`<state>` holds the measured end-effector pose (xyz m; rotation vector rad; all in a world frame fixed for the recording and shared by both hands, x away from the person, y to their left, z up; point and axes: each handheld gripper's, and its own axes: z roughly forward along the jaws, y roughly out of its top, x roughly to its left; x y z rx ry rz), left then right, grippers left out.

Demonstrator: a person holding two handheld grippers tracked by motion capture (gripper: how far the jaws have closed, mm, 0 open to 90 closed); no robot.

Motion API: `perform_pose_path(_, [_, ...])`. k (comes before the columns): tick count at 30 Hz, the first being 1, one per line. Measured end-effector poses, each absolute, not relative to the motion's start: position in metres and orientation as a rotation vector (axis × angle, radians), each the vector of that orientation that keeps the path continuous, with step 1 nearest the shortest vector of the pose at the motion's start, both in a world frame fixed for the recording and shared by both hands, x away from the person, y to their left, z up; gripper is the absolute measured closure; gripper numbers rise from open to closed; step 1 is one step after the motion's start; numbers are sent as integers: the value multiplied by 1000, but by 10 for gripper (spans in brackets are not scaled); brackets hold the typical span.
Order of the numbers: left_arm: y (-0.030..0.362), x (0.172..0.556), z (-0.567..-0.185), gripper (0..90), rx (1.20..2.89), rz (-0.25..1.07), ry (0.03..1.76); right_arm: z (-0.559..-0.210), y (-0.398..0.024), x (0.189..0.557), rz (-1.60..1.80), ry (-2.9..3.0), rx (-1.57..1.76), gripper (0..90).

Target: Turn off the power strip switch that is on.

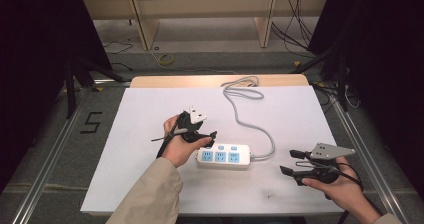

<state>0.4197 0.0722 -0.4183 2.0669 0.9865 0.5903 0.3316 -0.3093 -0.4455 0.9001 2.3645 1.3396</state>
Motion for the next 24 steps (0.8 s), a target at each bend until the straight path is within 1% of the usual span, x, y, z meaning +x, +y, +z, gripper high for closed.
perform_pose_path(8, [80, 414, -418, 167, 2080, 591, 1000, -445, -309, 331, 1338, 2363, 895, 307])
perform_pose_path(24, [104, 403, -415, 160, 2034, 609, 1027, -444, -308, 332, 1339, 2358, 895, 307])
